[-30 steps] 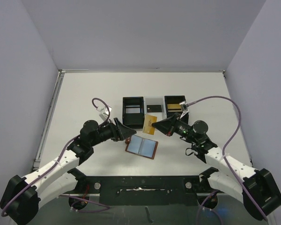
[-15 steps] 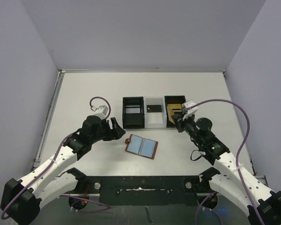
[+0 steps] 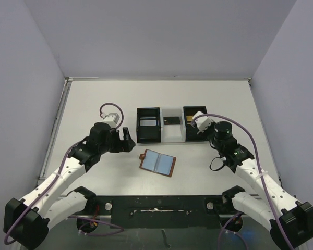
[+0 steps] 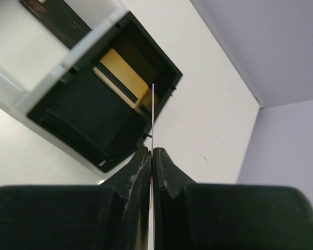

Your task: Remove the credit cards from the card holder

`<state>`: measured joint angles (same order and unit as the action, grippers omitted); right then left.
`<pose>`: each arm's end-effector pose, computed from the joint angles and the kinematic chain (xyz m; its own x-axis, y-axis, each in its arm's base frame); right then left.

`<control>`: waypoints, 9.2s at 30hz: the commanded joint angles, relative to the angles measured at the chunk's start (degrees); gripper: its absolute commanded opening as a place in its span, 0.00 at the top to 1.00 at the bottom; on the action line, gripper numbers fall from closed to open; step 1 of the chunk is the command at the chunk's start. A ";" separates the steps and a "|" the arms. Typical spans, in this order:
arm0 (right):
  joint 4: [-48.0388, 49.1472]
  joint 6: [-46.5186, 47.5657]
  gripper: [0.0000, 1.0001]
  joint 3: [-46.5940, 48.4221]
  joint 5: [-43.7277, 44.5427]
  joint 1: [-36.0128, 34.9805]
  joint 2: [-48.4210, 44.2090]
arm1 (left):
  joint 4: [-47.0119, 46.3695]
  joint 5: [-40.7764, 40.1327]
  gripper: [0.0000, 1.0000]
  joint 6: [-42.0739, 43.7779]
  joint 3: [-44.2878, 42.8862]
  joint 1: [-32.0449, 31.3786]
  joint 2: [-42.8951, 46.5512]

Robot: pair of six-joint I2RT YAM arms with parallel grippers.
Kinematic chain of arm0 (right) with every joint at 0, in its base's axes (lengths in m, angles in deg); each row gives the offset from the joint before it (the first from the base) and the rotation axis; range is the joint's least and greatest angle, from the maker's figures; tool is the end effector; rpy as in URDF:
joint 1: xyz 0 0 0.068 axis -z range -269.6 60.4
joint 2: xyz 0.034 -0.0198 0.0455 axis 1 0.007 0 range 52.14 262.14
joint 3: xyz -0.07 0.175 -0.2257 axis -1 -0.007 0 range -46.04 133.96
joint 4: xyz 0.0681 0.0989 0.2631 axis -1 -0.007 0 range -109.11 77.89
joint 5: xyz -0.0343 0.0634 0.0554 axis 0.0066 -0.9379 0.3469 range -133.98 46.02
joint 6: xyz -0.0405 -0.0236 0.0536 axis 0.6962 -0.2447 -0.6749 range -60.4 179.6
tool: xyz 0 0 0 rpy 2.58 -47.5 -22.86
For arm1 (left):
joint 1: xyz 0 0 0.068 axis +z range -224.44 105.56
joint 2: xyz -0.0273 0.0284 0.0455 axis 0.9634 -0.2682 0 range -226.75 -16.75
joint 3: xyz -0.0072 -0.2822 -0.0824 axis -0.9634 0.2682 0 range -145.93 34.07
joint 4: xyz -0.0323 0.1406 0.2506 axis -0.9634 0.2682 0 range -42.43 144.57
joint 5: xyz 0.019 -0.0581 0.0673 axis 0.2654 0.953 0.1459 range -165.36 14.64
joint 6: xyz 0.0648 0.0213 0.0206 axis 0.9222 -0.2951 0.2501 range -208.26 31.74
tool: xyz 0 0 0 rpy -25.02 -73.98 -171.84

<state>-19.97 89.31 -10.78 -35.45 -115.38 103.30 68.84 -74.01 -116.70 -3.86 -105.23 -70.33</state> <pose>0.2216 0.0974 0.2656 -0.1625 -0.6227 -0.7654 -0.4471 0.7380 -0.5055 0.2027 -0.1222 0.2477 -0.7052 -0.1342 -0.6962 0.2183 0.8931 -0.3933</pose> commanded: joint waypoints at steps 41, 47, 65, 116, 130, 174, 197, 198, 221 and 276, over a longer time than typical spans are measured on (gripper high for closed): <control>0.67 32.63 1.00 20.34 -22.57 10.42 36.03 | -8.33 23.46 0.17 7.83 0.05 21.13 -4.08; -0.06 36.04 1.00 23.84 -21.79 10.81 42.11 | -7.81 22.57 0.17 8.23 0.05 20.44 -3.62; -0.77 37.07 0.89 29.26 -24.51 10.85 51.64 | -6.86 24.25 0.17 9.11 -0.30 19.98 -5.72; 21.46 -18.82 0.30 14.98 -11.33 9.03 15.12 | -7.40 25.29 0.17 6.91 -0.84 18.00 -7.52; 8.66 -73.35 0.00 -1.51 -15.51 8.94 -3.09 | -9.07 27.52 0.19 4.76 0.05 14.47 -7.42; 7.63 -102.25 0.65 -4.21 -7.51 -20.47 27.64 | -23.82 17.84 0.74 -8.51 4.96 -8.94 -29.43; 16.67 -99.83 0.93 -2.82 -15.25 -19.66 27.41 | -25.63 19.93 0.85 -9.08 6.11 -9.72 -30.23; 16.41 -99.50 0.93 -2.61 -15.41 -19.65 27.59 | -25.67 19.93 0.85 -9.07 6.12 -9.72 -30.12; 7.86 -96.23 0.79 4.73 -15.70 -20.36 35.75 | -24.07 18.76 0.86 -9.30 5.72 -10.08 -27.52; 26.01 -97.23 0.80 2.61 -25.96 -21.16 42.83 | -15.08 6.73 0.66 -10.26 10.16 -8.29 -20.83</control>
<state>-2.29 -5.83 -7.63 -58.05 -136.19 144.92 53.98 -68.22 -126.85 5.32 -113.68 -90.44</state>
